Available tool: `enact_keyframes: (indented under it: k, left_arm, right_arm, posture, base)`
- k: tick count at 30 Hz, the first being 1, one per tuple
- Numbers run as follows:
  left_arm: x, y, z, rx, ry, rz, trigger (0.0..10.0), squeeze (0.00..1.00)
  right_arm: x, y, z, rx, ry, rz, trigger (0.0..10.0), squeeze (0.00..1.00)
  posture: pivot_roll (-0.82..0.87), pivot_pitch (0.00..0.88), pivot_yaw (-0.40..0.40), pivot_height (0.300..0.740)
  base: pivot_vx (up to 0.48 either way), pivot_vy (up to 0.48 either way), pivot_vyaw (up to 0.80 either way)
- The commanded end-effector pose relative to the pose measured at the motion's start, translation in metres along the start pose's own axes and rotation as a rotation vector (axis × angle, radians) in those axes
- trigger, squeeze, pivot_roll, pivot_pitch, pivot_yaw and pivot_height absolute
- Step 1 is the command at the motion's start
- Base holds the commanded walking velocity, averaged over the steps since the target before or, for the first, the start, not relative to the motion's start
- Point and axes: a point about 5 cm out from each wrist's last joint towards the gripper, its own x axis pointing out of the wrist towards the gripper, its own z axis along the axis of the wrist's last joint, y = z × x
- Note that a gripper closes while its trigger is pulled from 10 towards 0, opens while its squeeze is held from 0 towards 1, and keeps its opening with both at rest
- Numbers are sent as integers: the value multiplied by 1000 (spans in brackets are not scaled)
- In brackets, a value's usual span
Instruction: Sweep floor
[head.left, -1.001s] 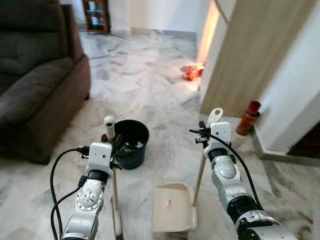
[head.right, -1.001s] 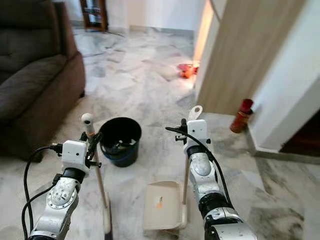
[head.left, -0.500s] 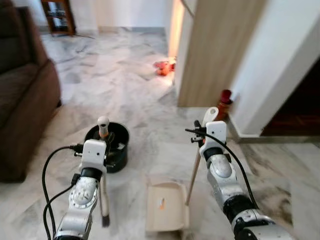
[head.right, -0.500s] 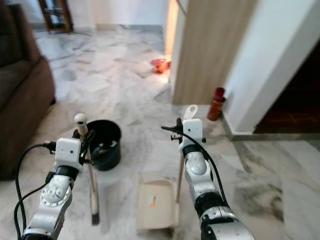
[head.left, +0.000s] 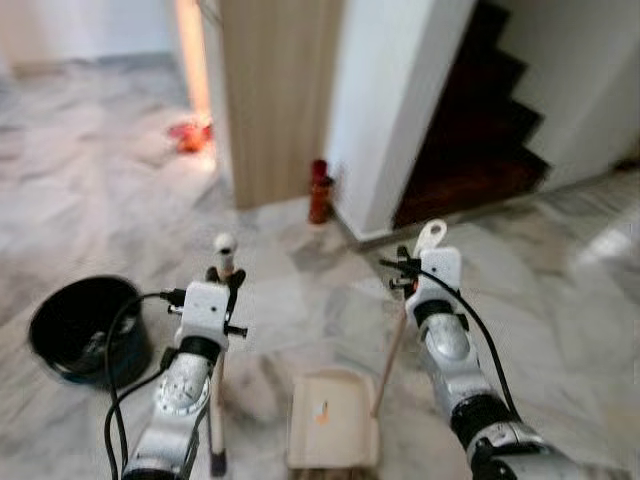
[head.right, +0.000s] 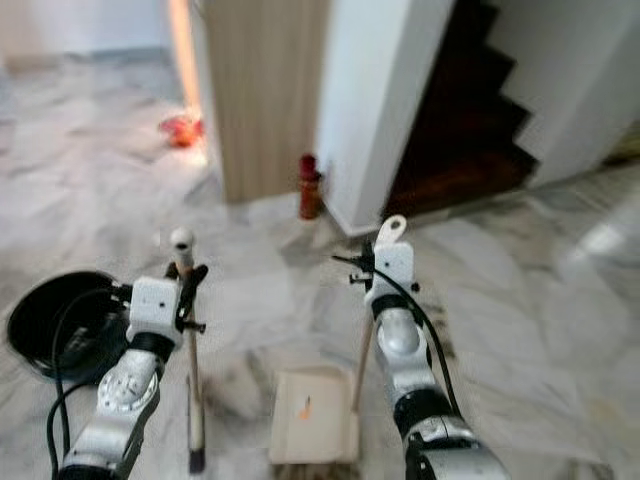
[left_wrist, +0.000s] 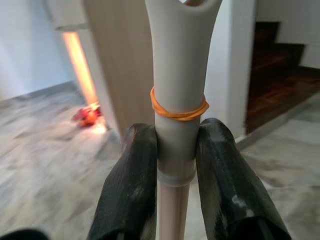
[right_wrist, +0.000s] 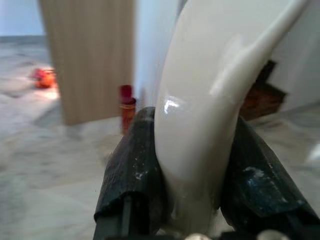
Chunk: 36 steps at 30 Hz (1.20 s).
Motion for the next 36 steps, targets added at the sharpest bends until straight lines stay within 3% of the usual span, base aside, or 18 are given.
enact_keyframes:
  k: [1, 36]
  left_arm:
    - [4, 1, 9, 15, -44, 4, 10000, 0]
    - [11, -1, 10, 39, -58, -23, 10000, 0]
  right_arm:
    - [5, 0, 10, -5, -39, 1, 10000, 0]
    - [5, 2, 9, -7, -37, 6, 10000, 0]
  posture:
    - [63, 0, -63, 740]
    - [62, 0, -57, 740]
  base:
    - [0, 0, -800]
    - [0, -37, -792]
